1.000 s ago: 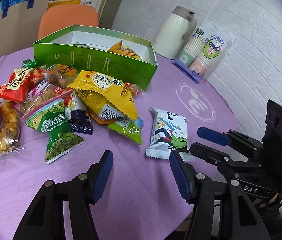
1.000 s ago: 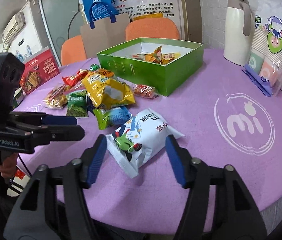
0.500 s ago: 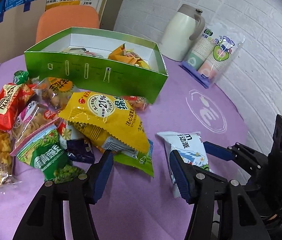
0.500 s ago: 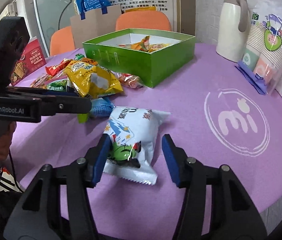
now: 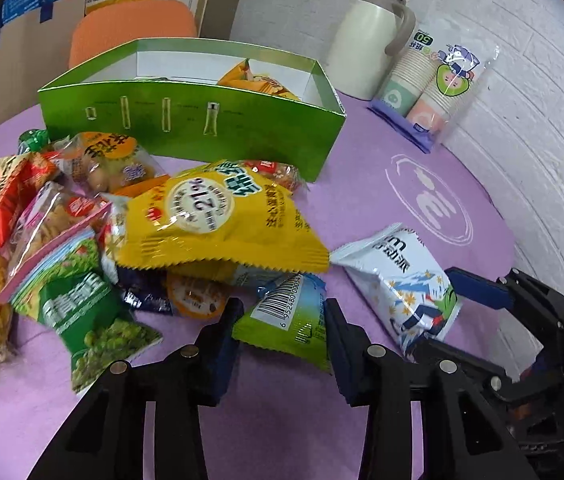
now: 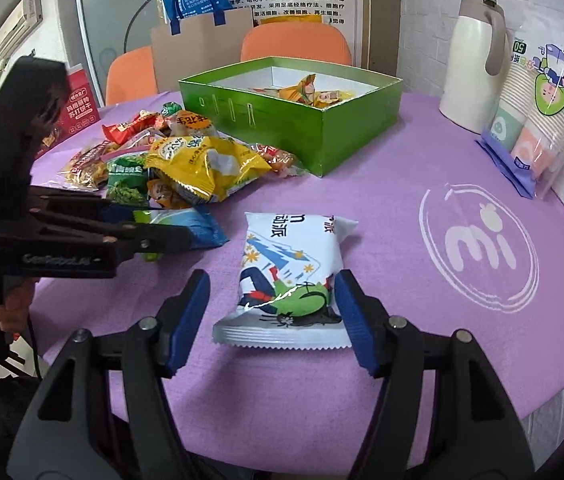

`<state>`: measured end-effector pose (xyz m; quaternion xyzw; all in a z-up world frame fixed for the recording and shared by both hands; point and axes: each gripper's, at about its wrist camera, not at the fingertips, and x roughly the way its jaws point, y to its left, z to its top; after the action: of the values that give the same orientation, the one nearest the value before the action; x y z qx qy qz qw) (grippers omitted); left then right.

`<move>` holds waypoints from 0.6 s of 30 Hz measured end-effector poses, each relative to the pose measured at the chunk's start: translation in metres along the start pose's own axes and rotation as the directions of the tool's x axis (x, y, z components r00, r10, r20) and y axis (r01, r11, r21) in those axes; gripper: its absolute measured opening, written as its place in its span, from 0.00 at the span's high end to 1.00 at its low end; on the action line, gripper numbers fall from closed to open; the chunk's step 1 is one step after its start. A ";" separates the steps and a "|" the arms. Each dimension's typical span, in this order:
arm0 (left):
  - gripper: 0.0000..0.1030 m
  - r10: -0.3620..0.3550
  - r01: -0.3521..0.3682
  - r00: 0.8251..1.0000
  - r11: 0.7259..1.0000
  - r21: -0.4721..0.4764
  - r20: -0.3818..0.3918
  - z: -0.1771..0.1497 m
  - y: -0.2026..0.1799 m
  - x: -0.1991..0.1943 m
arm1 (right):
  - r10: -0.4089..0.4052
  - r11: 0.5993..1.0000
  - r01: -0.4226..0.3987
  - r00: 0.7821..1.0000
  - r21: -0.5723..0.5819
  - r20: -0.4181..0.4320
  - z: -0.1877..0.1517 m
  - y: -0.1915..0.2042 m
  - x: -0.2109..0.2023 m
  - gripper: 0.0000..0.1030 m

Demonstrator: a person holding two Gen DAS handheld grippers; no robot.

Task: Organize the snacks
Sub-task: 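Grasp the white chip bag with the right tool while the left grasps the blue-green pack, then lower both held bags into the green box and open both tools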

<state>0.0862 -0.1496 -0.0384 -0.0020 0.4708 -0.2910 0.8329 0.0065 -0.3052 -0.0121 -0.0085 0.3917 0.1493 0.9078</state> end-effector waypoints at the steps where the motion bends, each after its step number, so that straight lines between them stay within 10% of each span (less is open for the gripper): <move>1: 0.60 0.003 -0.003 1.000 1.000 -0.008 0.004 -0.007 0.003 -0.006 | 0.002 1.000 -0.002 1.000 -0.003 0.001 0.000 0.000 0.001 0.33; 18: 0.62 0.032 -0.032 0.999 0.999 0.009 0.027 -0.021 0.005 -0.015 | -0.005 0.998 0.007 1.000 0.061 -0.024 -0.001 -0.014 0.014 0.46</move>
<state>0.0665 -0.1329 -0.0399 0.0057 0.4580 -0.2797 0.8438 0.0188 -0.3149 -0.0244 0.0163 0.4069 0.1344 0.9034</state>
